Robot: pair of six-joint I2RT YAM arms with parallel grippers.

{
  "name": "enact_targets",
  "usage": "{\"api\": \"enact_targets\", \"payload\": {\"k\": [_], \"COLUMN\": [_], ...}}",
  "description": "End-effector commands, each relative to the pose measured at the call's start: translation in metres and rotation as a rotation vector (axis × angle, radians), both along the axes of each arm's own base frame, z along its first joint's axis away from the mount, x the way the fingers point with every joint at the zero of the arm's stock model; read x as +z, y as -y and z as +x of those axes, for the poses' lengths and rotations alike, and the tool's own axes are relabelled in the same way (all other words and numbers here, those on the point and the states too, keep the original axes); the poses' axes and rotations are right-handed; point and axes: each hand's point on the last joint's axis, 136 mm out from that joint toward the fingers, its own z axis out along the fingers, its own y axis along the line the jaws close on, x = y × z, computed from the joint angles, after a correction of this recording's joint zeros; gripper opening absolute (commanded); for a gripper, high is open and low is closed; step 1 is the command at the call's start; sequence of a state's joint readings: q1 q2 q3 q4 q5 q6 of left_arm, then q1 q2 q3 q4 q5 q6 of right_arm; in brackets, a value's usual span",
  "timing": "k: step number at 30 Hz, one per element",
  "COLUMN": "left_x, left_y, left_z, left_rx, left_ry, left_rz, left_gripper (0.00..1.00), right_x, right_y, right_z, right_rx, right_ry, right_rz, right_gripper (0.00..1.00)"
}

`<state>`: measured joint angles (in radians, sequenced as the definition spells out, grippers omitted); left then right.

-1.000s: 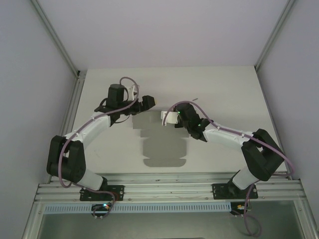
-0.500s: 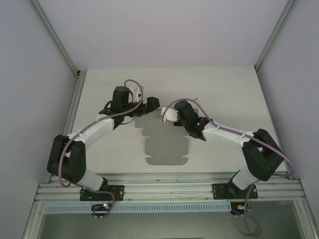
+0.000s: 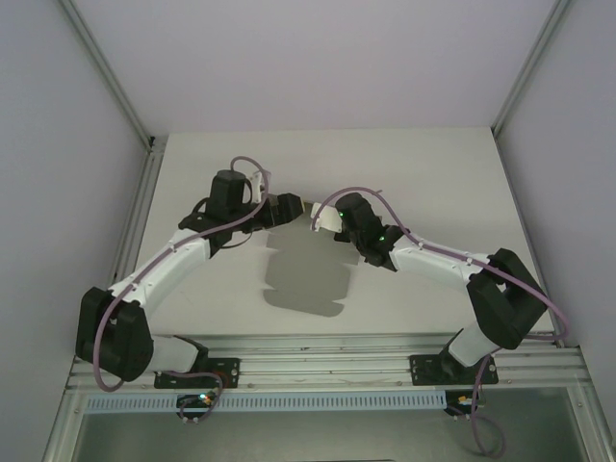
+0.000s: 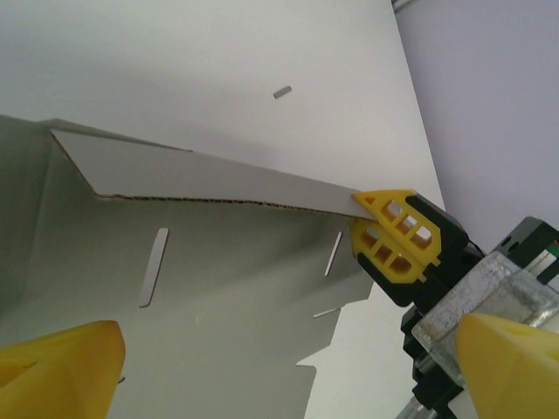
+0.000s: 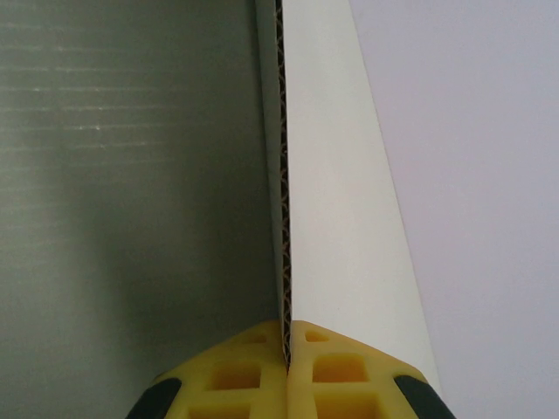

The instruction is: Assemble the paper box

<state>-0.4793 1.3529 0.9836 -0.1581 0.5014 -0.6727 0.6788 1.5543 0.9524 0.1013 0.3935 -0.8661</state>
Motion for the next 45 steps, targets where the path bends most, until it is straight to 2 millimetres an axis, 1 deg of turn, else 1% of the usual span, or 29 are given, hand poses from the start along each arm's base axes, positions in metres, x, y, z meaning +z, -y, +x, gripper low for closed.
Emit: {"api": "enact_targets", "payload": {"k": [1,4,6,7,9,12,14,15,17,19,21,23,26,28,30,33,36,41,45], "left_x": [0.003,0.006,0.017,0.023,0.034,0.044,0.049,0.052,0.054,0.052,0.049,0.043,0.030,0.019,0.010,0.003,-0.003,-0.003,0.010], "left_y": [0.012,0.017,0.012,0.007,-0.011,-0.039,-0.051,-0.051,-0.042,-0.023,-0.007,0.000,0.000,-0.003,-0.002,0.007,0.015,0.033,0.048], "left_z": [-0.007,-0.005,-0.006,-0.006,-0.005,-0.003,0.002,0.007,0.013,0.017,0.023,0.029,0.035,0.036,0.032,0.023,0.022,0.026,0.032], "left_rx": [-0.069,-0.096,-0.095,-0.082,-0.029,0.043,0.075,0.078,0.049,-0.020,-0.078,-0.095,-0.097,-0.090,-0.101,-0.140,-0.161,-0.192,-0.202], "left_ry": [-0.007,-0.002,0.035,0.062,0.130,0.192,0.205,0.212,0.206,0.183,0.173,0.163,0.128,0.110,0.086,0.066,0.041,0.016,0.037], "left_rz": [-0.034,-0.037,-0.004,0.024,0.111,0.247,0.290,0.284,0.239,0.182,0.137,0.134,0.179,0.202,0.201,0.152,0.104,0.007,-0.129], "left_gripper": [0.95,0.92,0.92,0.92,0.93,0.95,0.93,0.91,0.83,0.74,0.70,0.65,0.56,0.56,0.55,0.54,0.54,0.53,0.51], "right_x": [0.023,0.021,0.019,0.019,0.018,0.019,0.019,0.018,0.016,0.017,0.016,0.016,0.018,0.018,0.021,0.022,0.022,0.021,0.016], "right_y": [0.001,-0.005,-0.003,-0.003,-0.001,-0.002,-0.003,-0.004,-0.006,-0.008,-0.011,-0.012,-0.010,-0.011,-0.010,-0.012,-0.019,-0.033,-0.042], "right_z": [0.004,-0.001,-0.002,-0.003,-0.004,-0.007,-0.008,-0.008,-0.008,-0.008,-0.009,-0.009,-0.006,-0.005,-0.003,-0.003,-0.007,-0.015,-0.021], "right_rx": [-0.032,0.016,0.012,0.014,0.018,0.029,0.035,0.037,0.043,0.047,0.055,0.057,0.043,0.040,0.020,0.025,0.054,0.105,0.150], "right_ry": [0.046,0.054,0.049,0.048,0.043,0.036,0.033,0.029,0.027,0.025,0.023,0.023,0.036,0.033,0.044,0.046,0.034,0.033,0.014], "right_rz": [0.056,0.045,0.034,0.026,0.019,0.025,0.029,0.031,0.036,0.039,0.039,0.035,0.030,0.039,0.058,0.073,0.094,0.110,0.118], "right_gripper": [0.00,0.00,0.00,0.00,0.00,0.00,0.00,0.00,0.00,0.00,0.00,0.00,0.00,0.00,0.00,0.00,0.00,0.00,0.00]}}
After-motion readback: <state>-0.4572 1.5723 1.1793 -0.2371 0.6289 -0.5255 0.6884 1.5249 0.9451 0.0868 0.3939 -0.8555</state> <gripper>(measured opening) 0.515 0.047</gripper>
